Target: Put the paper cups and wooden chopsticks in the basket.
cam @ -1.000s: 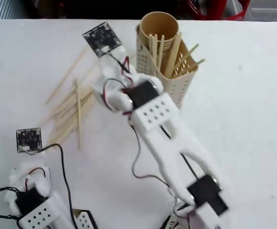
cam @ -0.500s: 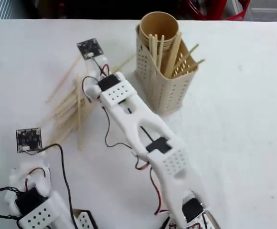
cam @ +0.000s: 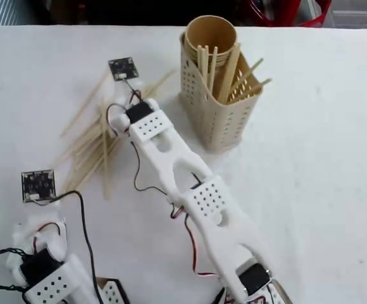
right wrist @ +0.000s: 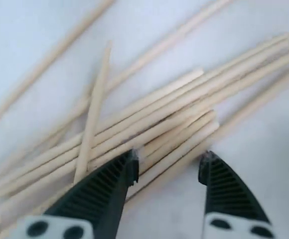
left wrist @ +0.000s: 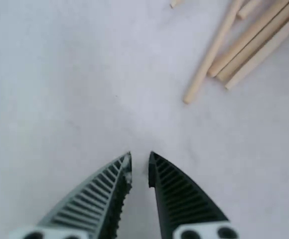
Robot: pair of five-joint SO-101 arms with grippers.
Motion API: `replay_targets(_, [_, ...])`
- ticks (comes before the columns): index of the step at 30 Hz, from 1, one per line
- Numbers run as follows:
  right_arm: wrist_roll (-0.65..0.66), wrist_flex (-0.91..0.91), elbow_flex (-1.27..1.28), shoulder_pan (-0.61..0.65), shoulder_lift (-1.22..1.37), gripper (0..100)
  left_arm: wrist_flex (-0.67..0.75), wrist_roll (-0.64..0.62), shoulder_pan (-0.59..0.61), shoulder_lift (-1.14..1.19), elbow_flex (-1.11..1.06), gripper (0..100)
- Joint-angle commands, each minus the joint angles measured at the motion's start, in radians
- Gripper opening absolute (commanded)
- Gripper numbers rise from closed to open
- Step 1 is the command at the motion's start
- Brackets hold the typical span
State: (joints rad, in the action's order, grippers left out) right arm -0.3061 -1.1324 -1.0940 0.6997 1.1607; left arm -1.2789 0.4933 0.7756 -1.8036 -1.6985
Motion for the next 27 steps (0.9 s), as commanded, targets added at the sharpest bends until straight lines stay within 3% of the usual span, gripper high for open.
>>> replay_targets(1, [-0.101, -0.064, -0.078, 0.004, 0.018, 19.7, -0.008, 0.008, -0.007, -0.008, 0.003, 8])
replay_targets(5, [-0.181, -0.087, -0.101, 0.019, 0.042, 19.5, -0.008, 0.008, -0.007, -0.008, 0.003, 8])
replay_targets(12, [-0.184, -0.168, -0.101, 0.036, 0.045, 18.6, -0.008, 0.008, -0.007, -0.008, 0.003, 8])
replay_targets(17, [-0.184, -0.252, -0.101, 0.033, 0.053, 7.3, -0.008, 0.008, -0.007, -0.008, 0.003, 8])
replay_targets(27, [-0.176, -0.358, -0.110, 0.031, 0.042, 7.0, -0.008, 0.008, -0.007, -0.008, 0.003, 8])
